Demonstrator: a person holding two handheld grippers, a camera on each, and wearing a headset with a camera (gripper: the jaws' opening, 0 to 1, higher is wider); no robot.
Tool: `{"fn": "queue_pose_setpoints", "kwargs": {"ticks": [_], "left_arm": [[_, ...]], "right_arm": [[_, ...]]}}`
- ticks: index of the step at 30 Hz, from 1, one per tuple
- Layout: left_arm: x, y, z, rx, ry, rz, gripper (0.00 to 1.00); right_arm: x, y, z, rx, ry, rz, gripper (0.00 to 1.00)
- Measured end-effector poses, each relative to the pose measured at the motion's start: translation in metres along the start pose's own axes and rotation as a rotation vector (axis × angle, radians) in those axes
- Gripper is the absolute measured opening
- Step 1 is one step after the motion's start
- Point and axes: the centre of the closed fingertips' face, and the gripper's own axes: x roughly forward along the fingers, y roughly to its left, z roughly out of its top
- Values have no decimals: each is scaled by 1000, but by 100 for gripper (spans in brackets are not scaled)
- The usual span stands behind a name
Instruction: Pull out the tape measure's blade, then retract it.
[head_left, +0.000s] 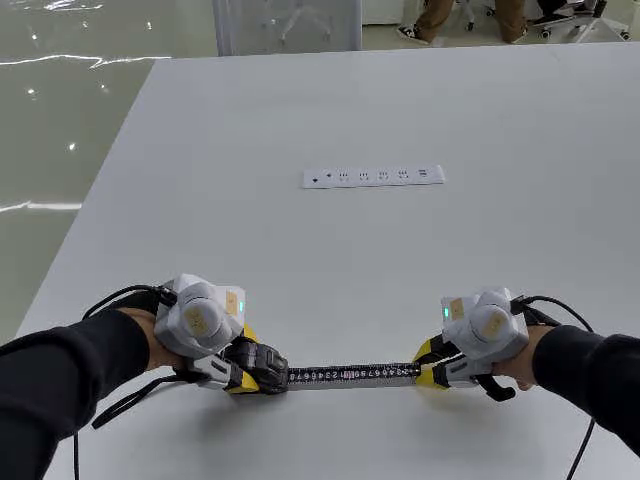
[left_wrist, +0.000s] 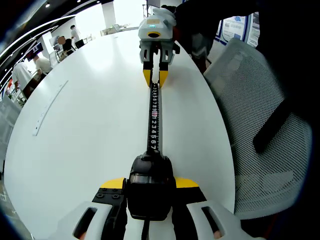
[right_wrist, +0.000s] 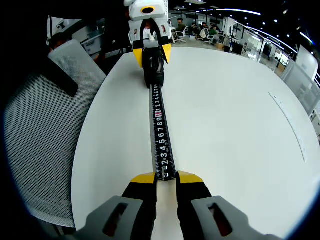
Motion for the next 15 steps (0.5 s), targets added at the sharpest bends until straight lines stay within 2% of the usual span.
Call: {"fn": "queue_pose_setpoints", "kwargs": {"ticks": [15], "left_arm": [[0,0,1,-3,5,-4,30]], "right_arm": [[-9,-1,-12,16,6,-7,10]]}}
